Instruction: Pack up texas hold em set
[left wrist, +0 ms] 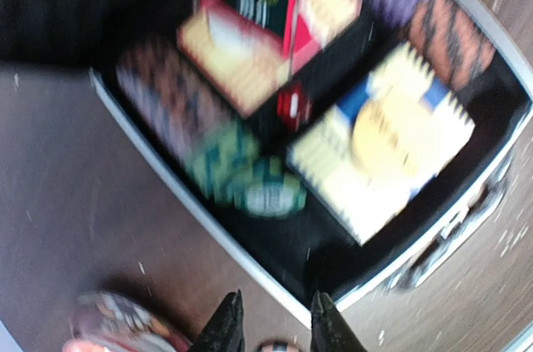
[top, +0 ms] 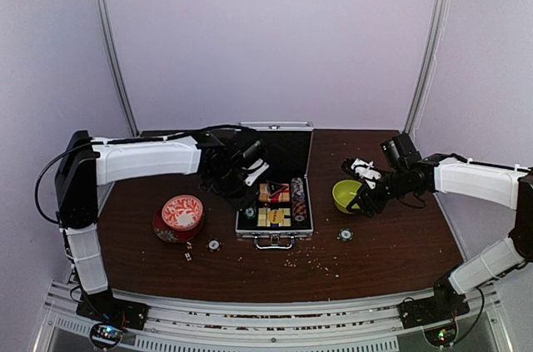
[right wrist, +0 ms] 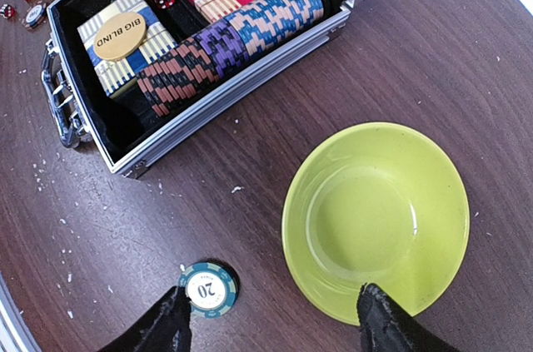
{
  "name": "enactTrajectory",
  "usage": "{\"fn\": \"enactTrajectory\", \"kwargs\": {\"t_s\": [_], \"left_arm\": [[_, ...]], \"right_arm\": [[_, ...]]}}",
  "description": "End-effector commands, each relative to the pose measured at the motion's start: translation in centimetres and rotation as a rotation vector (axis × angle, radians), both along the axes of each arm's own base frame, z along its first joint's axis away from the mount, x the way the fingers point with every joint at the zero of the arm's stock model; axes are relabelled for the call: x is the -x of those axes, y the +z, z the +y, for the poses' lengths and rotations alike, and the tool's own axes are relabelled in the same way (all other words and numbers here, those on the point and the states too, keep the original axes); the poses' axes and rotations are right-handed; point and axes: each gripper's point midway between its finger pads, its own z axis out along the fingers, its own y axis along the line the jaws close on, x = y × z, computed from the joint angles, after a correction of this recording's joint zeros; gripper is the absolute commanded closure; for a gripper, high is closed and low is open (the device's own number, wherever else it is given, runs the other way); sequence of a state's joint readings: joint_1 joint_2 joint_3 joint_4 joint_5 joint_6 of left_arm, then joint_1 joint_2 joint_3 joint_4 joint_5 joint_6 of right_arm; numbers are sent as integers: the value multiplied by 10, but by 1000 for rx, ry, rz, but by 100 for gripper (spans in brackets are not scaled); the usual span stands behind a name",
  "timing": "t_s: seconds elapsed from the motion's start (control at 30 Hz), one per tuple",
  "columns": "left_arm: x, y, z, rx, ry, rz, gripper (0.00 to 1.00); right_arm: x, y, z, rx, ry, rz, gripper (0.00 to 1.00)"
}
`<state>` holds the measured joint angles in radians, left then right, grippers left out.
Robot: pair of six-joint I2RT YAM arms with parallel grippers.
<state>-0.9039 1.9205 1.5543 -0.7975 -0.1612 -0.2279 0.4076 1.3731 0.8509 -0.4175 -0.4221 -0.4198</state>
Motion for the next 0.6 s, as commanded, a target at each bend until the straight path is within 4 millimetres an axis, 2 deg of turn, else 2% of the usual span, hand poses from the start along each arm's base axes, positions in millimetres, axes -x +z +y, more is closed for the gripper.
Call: {"fn": "enactTrajectory", "kwargs": {"t_s": [0.0,0.17,0.27,0.57], "left_arm": [[27,-19,34,-59,54,74,73],[56,-45,63,-108,79,159,69],[67,-52,75,-126,94,185,68],[102,-47,117,-151,192,238,68]], "right_arm": [[0,2,3,6,12,-2,31],[1,2,3,6,16,-1,31],[1,2,4,5,18,-3,31],[1,2,4,7,18,-4,31]]}}
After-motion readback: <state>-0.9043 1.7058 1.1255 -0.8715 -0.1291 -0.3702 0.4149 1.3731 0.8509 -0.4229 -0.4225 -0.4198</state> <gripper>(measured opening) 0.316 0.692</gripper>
